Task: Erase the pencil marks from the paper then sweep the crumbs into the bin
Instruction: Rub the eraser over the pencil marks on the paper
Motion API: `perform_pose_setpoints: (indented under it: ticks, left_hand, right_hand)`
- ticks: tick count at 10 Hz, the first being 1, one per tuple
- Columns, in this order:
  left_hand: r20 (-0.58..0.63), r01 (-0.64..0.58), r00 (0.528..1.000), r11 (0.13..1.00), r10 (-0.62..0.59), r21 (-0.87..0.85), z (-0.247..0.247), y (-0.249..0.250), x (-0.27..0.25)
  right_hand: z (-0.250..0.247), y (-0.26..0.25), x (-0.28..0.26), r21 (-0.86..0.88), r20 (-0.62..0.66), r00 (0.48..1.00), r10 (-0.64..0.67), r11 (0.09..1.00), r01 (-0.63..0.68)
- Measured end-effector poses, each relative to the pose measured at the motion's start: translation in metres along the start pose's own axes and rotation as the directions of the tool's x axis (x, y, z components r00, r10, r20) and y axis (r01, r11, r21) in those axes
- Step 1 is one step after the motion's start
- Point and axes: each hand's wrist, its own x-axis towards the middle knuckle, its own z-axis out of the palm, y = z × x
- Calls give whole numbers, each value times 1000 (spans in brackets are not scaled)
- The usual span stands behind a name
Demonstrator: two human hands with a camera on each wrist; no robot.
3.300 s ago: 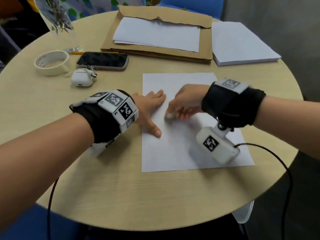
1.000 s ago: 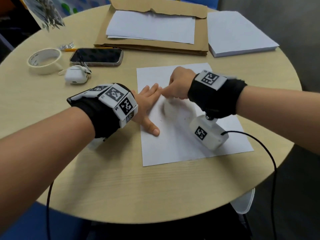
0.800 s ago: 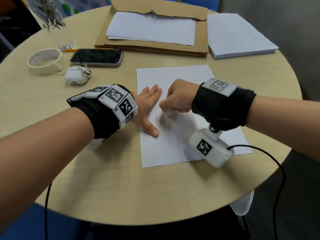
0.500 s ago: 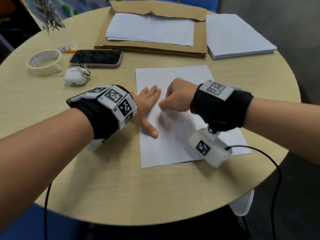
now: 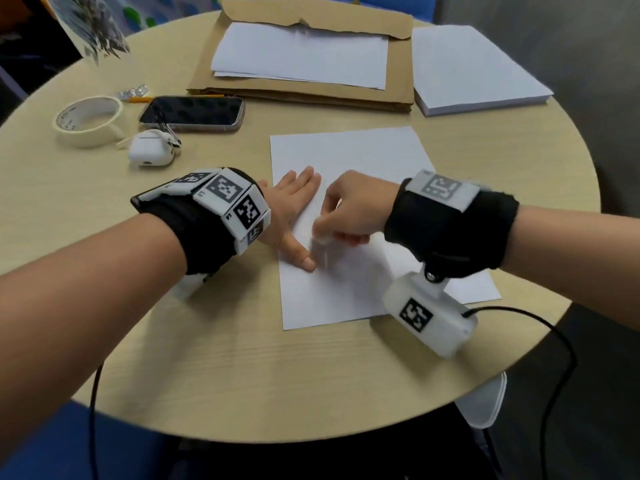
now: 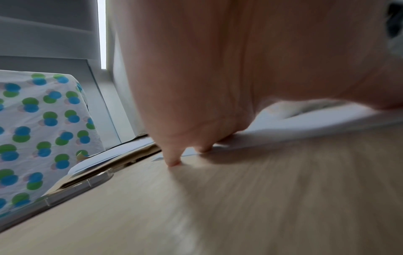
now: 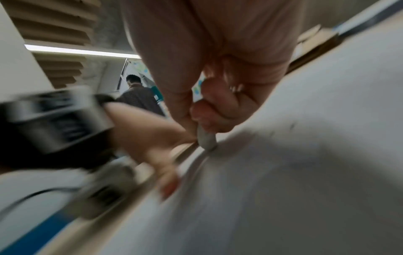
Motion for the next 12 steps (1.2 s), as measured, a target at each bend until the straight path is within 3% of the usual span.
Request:
perform_pose_setpoints:
  ticks: [1,3,4,5,6,8,9,10,11,12]
  left_hand:
    - [4,0,1000,1000,0,7,0,0,0]
    - [-17,-8,1000,1000,8,-11,1,0,-1]
    - [-18,-17,1000,999,17,-29,2,-1,1]
    - [-2,2,1000,1000,-2,4,1,0,1]
    - [-2,-2,1000,1000,2,11,1,2,0]
    - [-21,-4,1000,1000,4,-27,2,1,0]
    - [-23,-8,1000,999,7,-32,2,0,1]
    - [-11,2,1000,1000,-2,-12,2,0,2]
    - [-12,-3,1000,1000,3,-18,2,0,2]
    - [-18,-8,1000,1000,8,-28,1,0,1]
  right_hand:
    - [-3,-1,0,33,72,997,18,999,-20]
    - [-26,-8,31,40,-206,975,81,996,-74]
    - [-9,-8,14,-1,-206,977,49,999,-50]
    - [10,2,-7,119,-38,999,2,993,2]
    - [3,7,-3,181,6,999,32,983,-33]
    - [-21,-4,28,217,-189,972,139,971,-96]
    - [-9,2,18,169,-132,987,88,984,-65]
    - [2,8,3,172,16,1000,25,985,-27]
    - [-8,7,9,178,47,998,50,982,-58]
    - [-23,1,26,196,-80,995,65,979,-49]
